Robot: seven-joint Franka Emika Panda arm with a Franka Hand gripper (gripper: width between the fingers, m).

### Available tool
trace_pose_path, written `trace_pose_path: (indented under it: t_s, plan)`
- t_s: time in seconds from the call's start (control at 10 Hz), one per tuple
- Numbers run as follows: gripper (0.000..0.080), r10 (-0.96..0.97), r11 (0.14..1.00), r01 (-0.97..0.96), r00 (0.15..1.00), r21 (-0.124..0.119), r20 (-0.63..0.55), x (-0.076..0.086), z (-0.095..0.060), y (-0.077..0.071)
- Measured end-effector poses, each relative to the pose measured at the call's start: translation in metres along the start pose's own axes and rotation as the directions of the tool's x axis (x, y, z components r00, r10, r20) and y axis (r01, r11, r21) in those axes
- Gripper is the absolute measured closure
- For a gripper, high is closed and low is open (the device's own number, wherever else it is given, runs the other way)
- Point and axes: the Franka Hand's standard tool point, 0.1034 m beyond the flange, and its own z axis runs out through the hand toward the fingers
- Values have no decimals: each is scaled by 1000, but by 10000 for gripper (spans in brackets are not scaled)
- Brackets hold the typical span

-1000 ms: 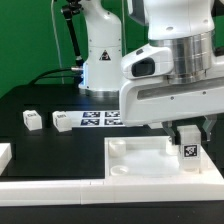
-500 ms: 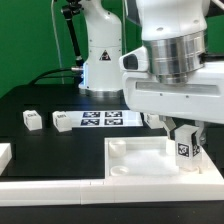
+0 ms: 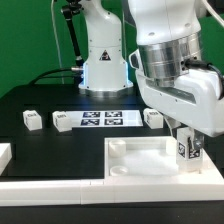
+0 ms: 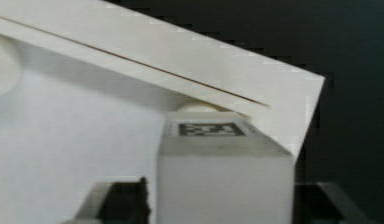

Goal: Assemble square table

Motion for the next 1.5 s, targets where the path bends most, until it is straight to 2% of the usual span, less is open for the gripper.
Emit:
trace_pose_path:
  t_s: [0.1, 0.2, 0.3, 0.4, 0.6, 0.7, 0.8, 1.0, 1.1, 1.2, 1.3, 1.4, 1.5]
  plan:
    - [291, -175, 984, 175, 985, -10, -1, -1, -1, 0]
    - [180, -396, 918, 395, 918, -28, -15, -1, -3, -3]
    - [159, -581, 814, 580, 814, -40, -18, -4, -3, -4]
    - [159, -605, 796, 604, 796, -38, -15, -4, -3, -4]
    - [151, -758, 652, 757, 652, -48, -11, -4, -2, -4]
    - [151, -873, 487, 869, 486, -85, -27, -4, -1, -6]
    - [151, -903, 430, 898, 429, -90, -35, -5, 0, -8]
    - [151, -896, 444, 892, 443, -86, -36, -5, 0, -8]
    - [239, -883, 468, 880, 467, -83, -38, -5, 0, -8]
    - [239, -834, 551, 831, 549, -75, -44, -7, 0, -8]
    - [440, -791, 611, 788, 609, -67, -49, -6, 0, -8]
    - [497, -755, 656, 752, 653, -67, -54, -4, 0, -7]
    - [497, -711, 703, 708, 701, -62, -58, -3, 0, -7]
